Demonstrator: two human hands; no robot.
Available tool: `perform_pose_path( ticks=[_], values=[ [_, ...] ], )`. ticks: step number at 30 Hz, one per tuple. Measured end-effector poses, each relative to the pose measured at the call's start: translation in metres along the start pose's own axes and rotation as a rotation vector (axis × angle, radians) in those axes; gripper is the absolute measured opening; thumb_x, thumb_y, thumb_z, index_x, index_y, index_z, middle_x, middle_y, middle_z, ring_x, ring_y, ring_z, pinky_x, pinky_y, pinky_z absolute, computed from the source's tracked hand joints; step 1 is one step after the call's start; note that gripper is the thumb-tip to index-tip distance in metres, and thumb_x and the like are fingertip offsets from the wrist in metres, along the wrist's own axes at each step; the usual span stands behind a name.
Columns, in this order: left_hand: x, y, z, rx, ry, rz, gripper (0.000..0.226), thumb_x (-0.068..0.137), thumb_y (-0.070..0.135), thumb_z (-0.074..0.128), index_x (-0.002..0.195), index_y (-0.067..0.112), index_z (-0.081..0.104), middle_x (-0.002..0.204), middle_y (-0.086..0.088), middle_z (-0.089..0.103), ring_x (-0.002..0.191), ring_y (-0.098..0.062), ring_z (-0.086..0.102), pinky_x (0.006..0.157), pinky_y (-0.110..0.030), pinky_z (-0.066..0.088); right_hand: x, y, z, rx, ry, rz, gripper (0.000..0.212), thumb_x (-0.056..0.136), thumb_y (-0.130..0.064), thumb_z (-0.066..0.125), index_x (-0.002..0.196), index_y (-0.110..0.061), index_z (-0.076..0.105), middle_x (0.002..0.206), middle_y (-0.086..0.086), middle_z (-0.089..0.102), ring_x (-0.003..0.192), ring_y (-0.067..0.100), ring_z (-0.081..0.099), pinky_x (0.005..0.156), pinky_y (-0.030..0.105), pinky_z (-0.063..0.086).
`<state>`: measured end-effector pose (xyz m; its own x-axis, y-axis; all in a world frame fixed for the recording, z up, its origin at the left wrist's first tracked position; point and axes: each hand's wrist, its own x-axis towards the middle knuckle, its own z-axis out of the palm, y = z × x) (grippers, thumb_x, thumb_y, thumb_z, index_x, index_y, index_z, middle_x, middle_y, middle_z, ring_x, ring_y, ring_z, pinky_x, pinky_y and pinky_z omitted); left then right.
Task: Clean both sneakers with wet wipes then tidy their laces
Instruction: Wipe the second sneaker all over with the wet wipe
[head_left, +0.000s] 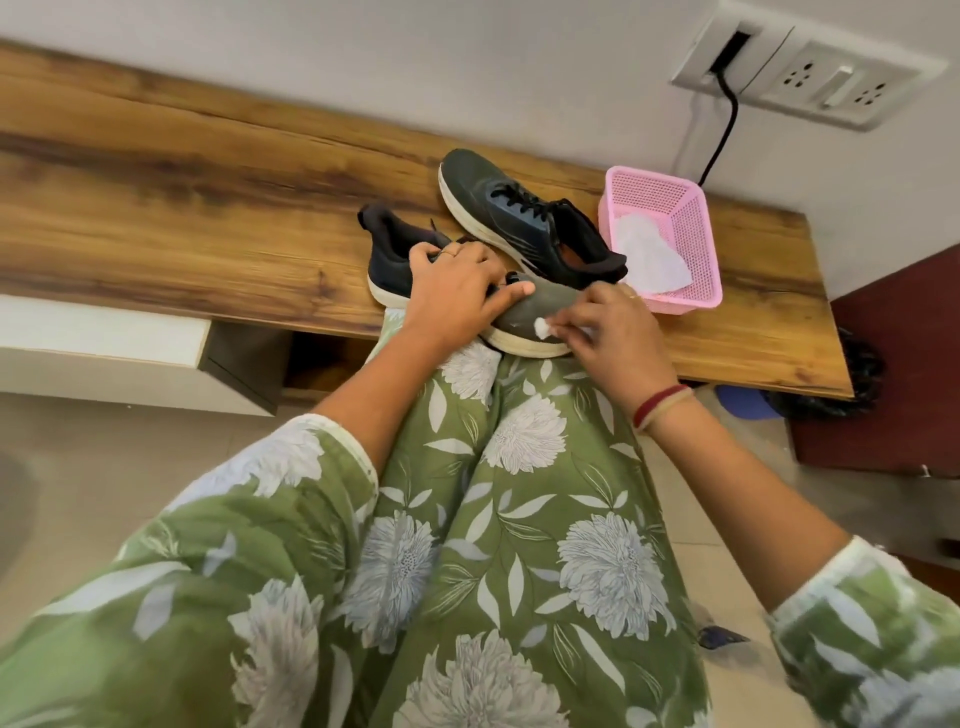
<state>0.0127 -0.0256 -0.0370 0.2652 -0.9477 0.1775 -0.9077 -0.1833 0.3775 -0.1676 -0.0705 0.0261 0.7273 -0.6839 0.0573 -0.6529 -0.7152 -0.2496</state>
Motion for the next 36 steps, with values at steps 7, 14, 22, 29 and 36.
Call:
perform_pose_path(
  ticks=[7, 14, 22, 29, 36],
  values=[
    [0.005, 0.003, -0.001, 0.047, -0.053, -0.026, 0.066, 0.09, 0.064, 0.019, 0.083, 0.023, 0.07, 0.095, 0.002, 0.061, 0.099, -0.022, 0.053, 0.088, -0.043, 0.023, 0.015, -0.024, 0.017, 0.031, 0.057, 0.027, 0.007, 0.084, -0.023, 0.066, 0.085, -0.021, 0.073, 0.083, -0.003, 0.057, 0.083, 0.022, 0.05, 0.072, 0.034, 0.036],
    [0.01, 0.008, -0.002, 0.129, -0.113, -0.079, 0.062, 0.096, 0.053, 0.019, 0.084, 0.021, 0.072, 0.088, 0.0, 0.064, 0.093, -0.023, 0.055, 0.086, -0.043, 0.025, 0.004, -0.01, 0.012, -0.116, 0.127, 0.111, 0.015, 0.088, -0.031, 0.062, 0.09, -0.022, 0.073, 0.086, 0.002, 0.061, 0.09, 0.026, 0.05, 0.076, 0.036, 0.029],
    [0.015, 0.012, -0.001, 0.133, -0.079, -0.12, 0.054, 0.1, 0.041, 0.026, 0.076, 0.015, 0.066, 0.083, -0.004, 0.062, 0.088, -0.027, 0.056, 0.089, -0.044, 0.025, 0.017, -0.034, 0.039, -0.168, 0.102, 0.068, 0.011, 0.082, -0.032, 0.066, 0.077, -0.024, 0.073, 0.078, 0.0, 0.06, 0.082, 0.026, 0.054, 0.075, 0.036, 0.022],
    [0.016, 0.014, 0.004, 0.132, -0.066, -0.098, 0.051, 0.1, 0.038, 0.027, 0.065, 0.017, 0.059, 0.071, -0.002, 0.055, 0.08, -0.025, 0.054, 0.086, -0.043, 0.025, 0.006, -0.007, 0.017, -0.059, 0.232, 0.267, 0.014, 0.085, -0.034, 0.065, 0.086, -0.022, 0.072, 0.088, 0.001, 0.062, 0.089, 0.024, 0.051, 0.079, 0.034, 0.023],
    [0.012, 0.01, 0.006, 0.126, -0.034, -0.109, 0.052, 0.1, 0.036, 0.027, 0.07, 0.014, 0.064, 0.078, -0.005, 0.063, 0.082, -0.025, 0.054, 0.086, -0.042, 0.025, 0.01, -0.018, 0.038, -0.242, 0.199, -0.092, 0.012, 0.082, -0.029, 0.066, 0.071, -0.026, 0.069, 0.073, -0.003, 0.056, 0.071, 0.023, 0.051, 0.067, 0.033, 0.02]
  ],
)
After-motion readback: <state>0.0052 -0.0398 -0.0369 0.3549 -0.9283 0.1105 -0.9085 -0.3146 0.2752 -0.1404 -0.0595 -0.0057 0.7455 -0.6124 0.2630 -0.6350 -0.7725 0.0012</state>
